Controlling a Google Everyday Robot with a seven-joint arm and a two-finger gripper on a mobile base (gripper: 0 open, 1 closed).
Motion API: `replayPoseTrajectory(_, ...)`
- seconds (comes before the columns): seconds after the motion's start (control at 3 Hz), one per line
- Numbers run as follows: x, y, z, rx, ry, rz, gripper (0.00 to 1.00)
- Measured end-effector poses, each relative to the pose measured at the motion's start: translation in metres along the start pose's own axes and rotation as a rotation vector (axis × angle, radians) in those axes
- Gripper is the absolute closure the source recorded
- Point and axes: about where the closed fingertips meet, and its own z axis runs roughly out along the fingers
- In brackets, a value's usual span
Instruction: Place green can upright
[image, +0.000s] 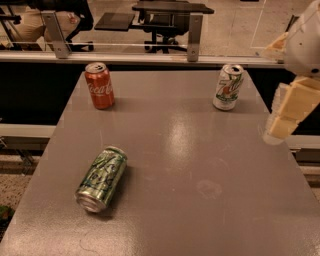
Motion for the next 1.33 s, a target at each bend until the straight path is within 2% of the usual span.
replayPoseTrajectory(0.67,-0.096,-0.006,0.026,-0.033,-0.127,-0.281,0.00)
replayPoseTrajectory(1.0,-0.133,0.003,0.049,-0.058,-0.172,-0.430,0.00)
replayPoseTrajectory(1.33,-0.165,0.020,0.065,-0.091,-0.206,-0.612,0.00)
